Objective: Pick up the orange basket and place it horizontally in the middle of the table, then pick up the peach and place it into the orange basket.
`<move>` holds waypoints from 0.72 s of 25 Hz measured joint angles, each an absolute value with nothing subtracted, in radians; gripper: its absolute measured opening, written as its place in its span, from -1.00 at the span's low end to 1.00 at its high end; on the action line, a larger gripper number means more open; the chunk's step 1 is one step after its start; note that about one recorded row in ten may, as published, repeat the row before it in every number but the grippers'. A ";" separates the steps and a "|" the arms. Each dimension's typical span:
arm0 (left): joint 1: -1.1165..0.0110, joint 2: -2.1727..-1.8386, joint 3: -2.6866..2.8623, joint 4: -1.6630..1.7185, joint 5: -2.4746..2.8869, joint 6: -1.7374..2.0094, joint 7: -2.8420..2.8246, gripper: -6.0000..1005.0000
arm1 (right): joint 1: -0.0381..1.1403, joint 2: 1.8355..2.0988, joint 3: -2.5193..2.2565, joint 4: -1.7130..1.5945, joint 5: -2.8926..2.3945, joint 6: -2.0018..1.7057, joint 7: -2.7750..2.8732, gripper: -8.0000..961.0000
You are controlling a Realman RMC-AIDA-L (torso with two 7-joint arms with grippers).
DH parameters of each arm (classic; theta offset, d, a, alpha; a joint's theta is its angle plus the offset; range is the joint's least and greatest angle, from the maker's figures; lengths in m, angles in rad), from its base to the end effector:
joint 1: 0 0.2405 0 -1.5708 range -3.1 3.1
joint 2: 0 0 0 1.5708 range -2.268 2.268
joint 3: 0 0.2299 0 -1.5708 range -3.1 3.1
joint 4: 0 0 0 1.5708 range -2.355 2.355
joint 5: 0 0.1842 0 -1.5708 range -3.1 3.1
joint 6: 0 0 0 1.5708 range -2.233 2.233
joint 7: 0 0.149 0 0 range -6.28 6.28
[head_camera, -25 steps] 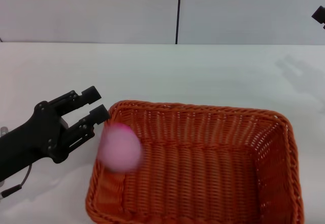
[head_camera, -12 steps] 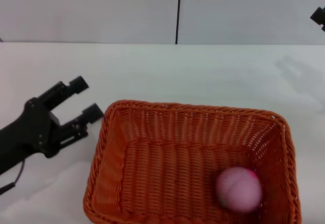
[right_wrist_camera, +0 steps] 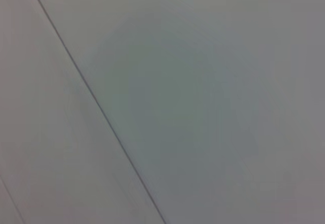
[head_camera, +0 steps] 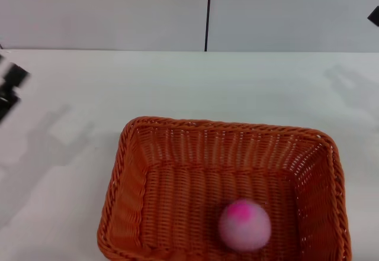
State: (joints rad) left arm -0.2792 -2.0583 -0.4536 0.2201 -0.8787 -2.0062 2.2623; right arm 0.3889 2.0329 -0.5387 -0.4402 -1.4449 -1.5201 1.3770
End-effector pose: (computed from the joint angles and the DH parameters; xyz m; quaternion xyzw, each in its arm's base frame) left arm -0.2763 0.2027 0.0630 -0.7162 -0.2141 -0.5472 0.3765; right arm 0.2640 0.2998 0.0722 -0.7470 0.3405 0.4841 0.3029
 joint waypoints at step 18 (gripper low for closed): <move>-0.168 -2.068 -0.916 0.064 -0.877 -1.988 2.429 0.61 | 0.354 2.072 -0.132 -0.327 -1.445 -1.527 1.145 -0.21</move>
